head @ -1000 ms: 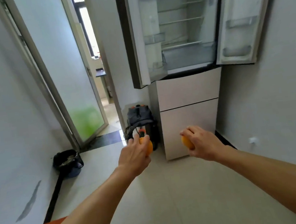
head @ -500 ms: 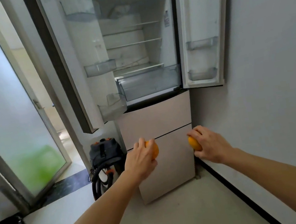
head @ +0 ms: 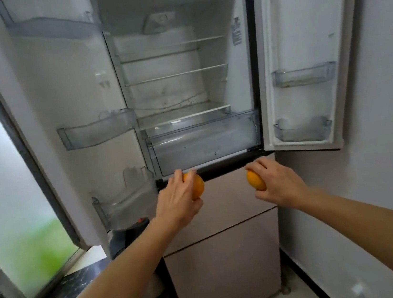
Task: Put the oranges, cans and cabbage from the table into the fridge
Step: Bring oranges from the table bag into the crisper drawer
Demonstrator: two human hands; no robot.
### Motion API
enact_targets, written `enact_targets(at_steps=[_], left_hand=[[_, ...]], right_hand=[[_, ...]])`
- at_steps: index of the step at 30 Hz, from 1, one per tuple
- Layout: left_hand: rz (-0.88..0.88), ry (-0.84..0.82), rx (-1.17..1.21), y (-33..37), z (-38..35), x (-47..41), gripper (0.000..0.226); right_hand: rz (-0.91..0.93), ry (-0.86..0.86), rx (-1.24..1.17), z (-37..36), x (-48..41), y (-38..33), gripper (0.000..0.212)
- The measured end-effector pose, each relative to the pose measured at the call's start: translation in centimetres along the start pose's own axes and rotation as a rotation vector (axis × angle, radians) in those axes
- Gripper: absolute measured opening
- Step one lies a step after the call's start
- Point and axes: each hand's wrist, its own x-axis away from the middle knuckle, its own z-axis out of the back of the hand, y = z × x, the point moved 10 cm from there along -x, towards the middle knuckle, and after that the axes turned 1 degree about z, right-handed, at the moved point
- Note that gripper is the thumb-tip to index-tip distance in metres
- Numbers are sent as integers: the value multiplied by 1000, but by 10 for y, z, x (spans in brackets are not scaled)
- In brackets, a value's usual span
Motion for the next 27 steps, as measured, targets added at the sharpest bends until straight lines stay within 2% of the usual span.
enact_targets(at_steps=[5, 11, 15, 18, 20, 23, 27], left_hand=[[18, 129, 37, -29, 6, -109, 63], [75, 213, 139, -62, 19, -239, 62], [148, 108, 175, -84, -4, -304, 63], [176, -41, 98, -104, -36, -343, 62], [163, -159, 54, -116, -61, -363, 62], [72, -340, -105, -124, -103, -390, 61], [-35, -530, -311, -126, -160, -427, 57]], right_hand=[[25, 92, -21, -4, -103, 28, 69], [-2, 237, -88, 29, -223, 56, 70], [-29, 211, -104, 30, -293, 76, 74], [-26, 82, -83, 11, -350, 83, 67], [39, -103, 18, -20, -386, 79, 61], [168, -362, 185, -83, -425, 75, 59], [288, -539, 283, -157, -473, 81, 57]])
